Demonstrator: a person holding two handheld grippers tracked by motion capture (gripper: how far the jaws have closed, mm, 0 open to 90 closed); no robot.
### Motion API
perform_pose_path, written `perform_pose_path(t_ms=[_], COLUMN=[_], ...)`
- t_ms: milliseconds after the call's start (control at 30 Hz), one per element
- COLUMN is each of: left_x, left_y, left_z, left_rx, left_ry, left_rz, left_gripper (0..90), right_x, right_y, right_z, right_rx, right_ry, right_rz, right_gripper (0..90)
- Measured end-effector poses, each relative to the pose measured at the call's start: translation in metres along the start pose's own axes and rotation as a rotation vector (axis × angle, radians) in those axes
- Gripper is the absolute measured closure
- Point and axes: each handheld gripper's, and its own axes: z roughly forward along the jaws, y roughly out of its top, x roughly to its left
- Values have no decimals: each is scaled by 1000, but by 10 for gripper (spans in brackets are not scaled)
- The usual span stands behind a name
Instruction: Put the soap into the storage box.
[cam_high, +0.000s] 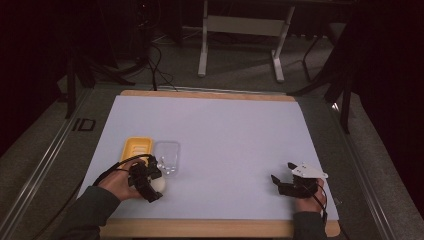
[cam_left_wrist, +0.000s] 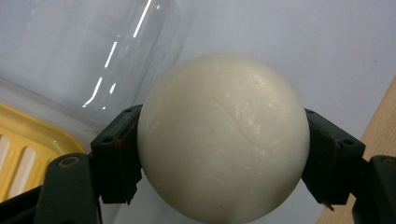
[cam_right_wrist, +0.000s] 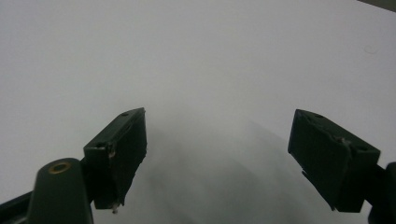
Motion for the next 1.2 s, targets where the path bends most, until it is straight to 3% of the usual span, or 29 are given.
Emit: perform_pose_path(t_ms=[433,1200], left_x=[8,26], left_y=[0,4], left_z=[-11,-26], left_rx=[-35,-50], left_ry=[6,35], left_rz=[-38,-178], left_gripper=[250,250], right_x=[0,0], right_y=[0,0], right_z=[0,0], right_rx=[1,3], right_ry=[0,-2], right_rz=[-1,-5], right_gripper=[191,191])
